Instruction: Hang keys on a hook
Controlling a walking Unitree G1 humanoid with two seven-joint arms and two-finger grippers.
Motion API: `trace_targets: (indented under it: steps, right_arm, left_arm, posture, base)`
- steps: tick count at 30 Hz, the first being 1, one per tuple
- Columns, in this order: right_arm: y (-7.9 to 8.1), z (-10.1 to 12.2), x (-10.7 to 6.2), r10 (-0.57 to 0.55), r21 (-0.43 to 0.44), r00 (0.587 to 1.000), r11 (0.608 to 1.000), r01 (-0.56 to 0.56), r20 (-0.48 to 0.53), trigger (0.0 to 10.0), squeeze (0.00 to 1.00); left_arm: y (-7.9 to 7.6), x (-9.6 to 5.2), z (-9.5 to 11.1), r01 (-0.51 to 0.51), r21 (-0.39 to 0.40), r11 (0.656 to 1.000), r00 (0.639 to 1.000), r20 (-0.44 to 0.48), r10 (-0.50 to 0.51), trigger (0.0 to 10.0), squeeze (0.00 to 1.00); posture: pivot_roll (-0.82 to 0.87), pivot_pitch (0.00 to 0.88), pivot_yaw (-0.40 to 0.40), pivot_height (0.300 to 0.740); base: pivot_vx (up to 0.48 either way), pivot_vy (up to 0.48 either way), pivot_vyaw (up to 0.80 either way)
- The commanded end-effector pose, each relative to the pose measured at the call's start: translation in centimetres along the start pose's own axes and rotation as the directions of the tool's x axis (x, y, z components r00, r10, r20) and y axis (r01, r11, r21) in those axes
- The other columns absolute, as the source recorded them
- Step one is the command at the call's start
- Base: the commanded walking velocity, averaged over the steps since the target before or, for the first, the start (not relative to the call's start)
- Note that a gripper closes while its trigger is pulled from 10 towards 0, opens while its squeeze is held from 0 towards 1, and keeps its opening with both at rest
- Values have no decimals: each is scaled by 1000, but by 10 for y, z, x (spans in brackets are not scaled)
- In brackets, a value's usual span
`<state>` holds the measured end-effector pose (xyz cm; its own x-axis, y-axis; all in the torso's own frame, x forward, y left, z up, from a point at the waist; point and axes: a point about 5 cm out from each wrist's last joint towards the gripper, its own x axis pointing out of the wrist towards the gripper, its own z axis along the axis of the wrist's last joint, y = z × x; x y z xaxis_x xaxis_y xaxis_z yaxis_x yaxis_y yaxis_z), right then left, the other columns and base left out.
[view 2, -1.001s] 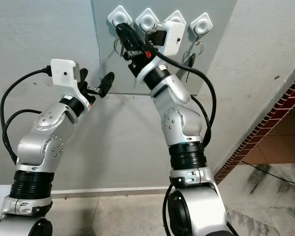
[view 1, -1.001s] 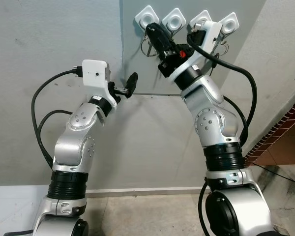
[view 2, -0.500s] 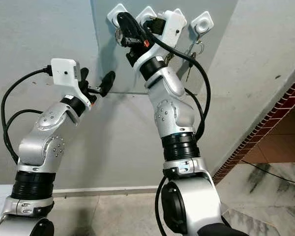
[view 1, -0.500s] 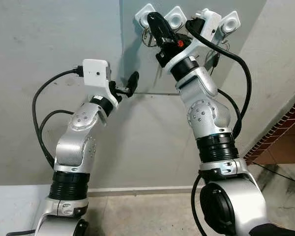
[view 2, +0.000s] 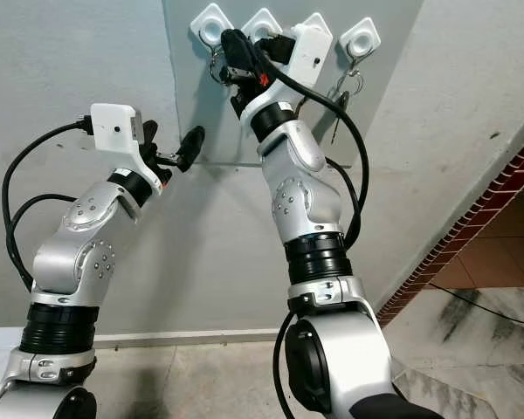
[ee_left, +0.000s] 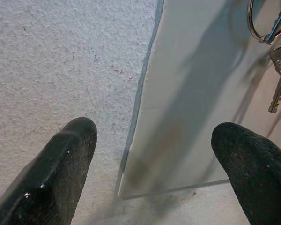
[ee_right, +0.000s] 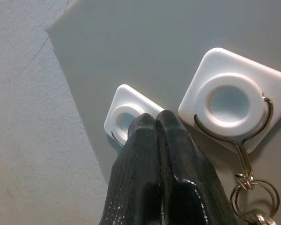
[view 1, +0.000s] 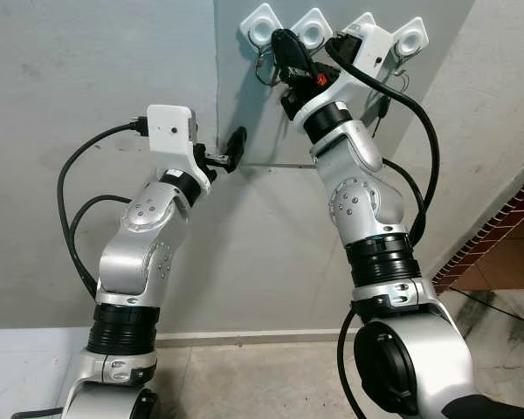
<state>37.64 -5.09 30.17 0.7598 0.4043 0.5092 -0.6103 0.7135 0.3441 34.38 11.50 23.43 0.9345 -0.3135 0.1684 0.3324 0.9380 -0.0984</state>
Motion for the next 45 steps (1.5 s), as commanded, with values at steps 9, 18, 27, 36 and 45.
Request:
trace_targets:
  steps: [9, 18, 27, 36, 45]
  right_arm:
    - [-13, -5, -12, -58, -21, 998, 998, 57, -9, 10000, 1000]
    - [-12, -7, -16, -44, -19, 999, 999, 43, -10, 10000, 1000]
    - [-12, -20, -34, 15, -95, 998, 995, -20, -57, 10000, 1000]
    - [-33, -51, -70, -20, -175, 982, 984, -14, -189, 10000, 1000]
    - [-60, -88, -123, -168, -259, 939, 962, 89, -300, 10000, 1000]
  left_arm:
    - [-4, 2, 9, 11, -5, 1000, 1000, 22, -11, 10000, 0]
    - [-4, 3, 9, 5, -8, 1000, 1000, 21, -5, 10000, 0]
    - [-1, -1, -3, -26, 7, 1000, 1000, -4, 26, 10000, 0]
    - [0, -12, -48, -54, 46, 997, 993, -105, 59, 10000, 0]
    - [3, -32, -99, -27, 39, 999, 973, -229, 35, 10000, 0]
  posture:
    - [-23, 65, -46, 740]
    - [-21, 60, -45, 740]
    - [-19, 54, -48, 740]
    - [-19, 42, -44, 740]
    - [-23, 46, -39, 740]
  base:
    - [0, 0, 0]
    - [0, 0, 0]
    - [0, 0, 0]
    - [0, 0, 0]
    - [0, 0, 0]
